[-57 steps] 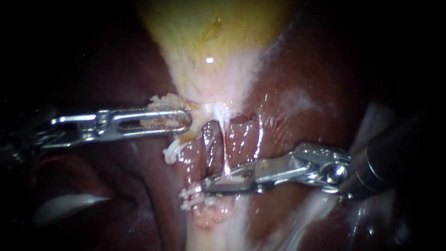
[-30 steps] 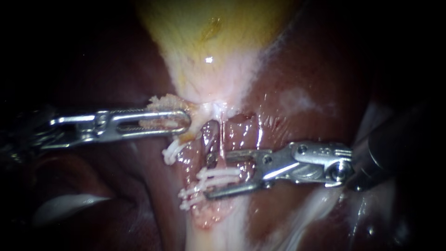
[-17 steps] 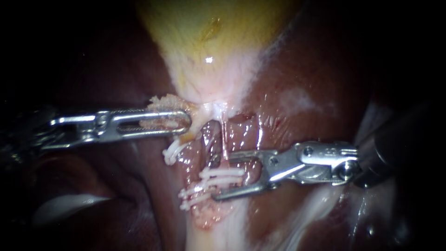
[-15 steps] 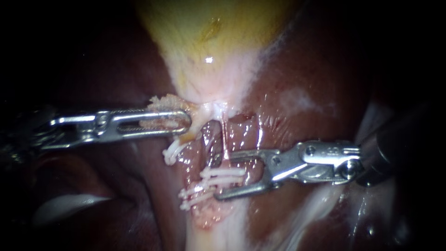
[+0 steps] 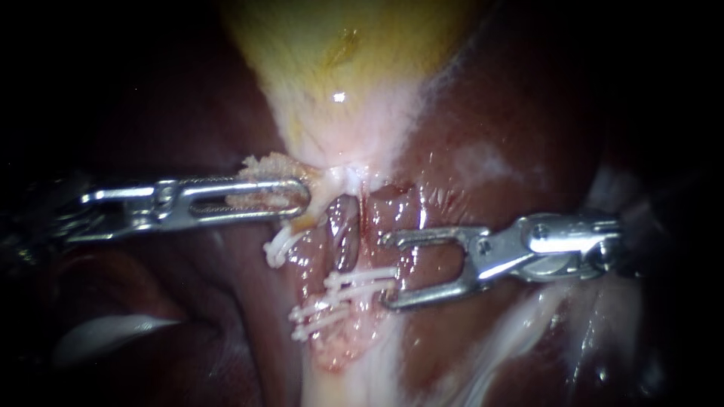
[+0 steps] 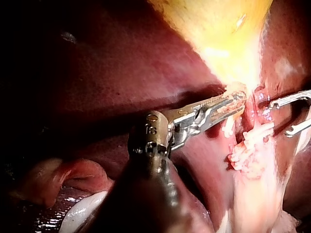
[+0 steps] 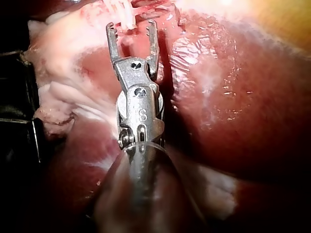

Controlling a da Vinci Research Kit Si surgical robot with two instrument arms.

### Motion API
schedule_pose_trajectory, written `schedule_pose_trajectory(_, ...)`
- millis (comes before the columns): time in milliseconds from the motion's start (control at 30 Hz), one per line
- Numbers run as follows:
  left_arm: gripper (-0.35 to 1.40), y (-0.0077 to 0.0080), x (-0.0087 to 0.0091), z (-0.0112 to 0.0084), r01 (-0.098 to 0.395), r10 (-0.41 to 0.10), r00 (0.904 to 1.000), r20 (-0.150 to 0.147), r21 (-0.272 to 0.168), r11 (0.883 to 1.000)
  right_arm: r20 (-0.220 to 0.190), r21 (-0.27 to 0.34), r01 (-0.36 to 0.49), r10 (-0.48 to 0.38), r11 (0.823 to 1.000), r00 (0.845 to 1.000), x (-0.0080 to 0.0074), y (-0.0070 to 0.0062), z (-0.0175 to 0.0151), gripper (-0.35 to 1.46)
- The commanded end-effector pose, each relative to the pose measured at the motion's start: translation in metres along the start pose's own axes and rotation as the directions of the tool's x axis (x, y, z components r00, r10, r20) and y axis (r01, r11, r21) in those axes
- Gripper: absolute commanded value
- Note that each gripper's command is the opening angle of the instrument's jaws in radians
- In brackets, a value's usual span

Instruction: Going back second clip right tube

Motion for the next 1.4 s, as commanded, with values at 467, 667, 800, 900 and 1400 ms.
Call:
schedule_pose_trajectory(467, -0.35, 0.0, 0.0001, 0.0001, 0.0, 0.0, 1.0, 0.0, 0.0, 1.0, 0.012, -0.021, 0.033, -0.032, 0.999, 0.999, 0.0022, 0.0, -0.0041, 0.5)
schedule_pose_trajectory(667, -0.35, 0.0001, 0.0002, 0.0004, -0.001, 0.001, 1.0, 0.001, -0.001, 1.0, 0.012, -0.021, 0.032, -0.032, 0.999, 0.999, 0.0023, -0.0001, -0.0041, 0.5)
schedule_pose_trajectory(800, -0.35, 0.0003, 0.0004, 0.0009, -0.003, 0.003, 1.0, 0.003, -0.003, 1.0, 0.009, -0.021, 0.032, -0.032, 0.999, 0.999, 0.0023, -0.0002, -0.0041, 0.5)
schedule_pose_trajectory(900, -0.35, 0.0004, 0.0005, 0.0014, -0.003, 0.003, 1.0, 0.007, -0.003, 1.0, 0.003, -0.023, 0.031, -0.031, 0.999, 1.0, 0.0026, -0.0004, -0.0042, 0.5)
schedule_pose_trajectory(1400, -0.35, 0.0025, 0.0019, 0.0049, -0.014, 0.014, 0.9999, -0.005, -0.01, 1.0, -0.018, -0.027, 0.024, -0.025, 0.999, 1.0, 0.0037, -0.0006, -0.0046, 0.5)
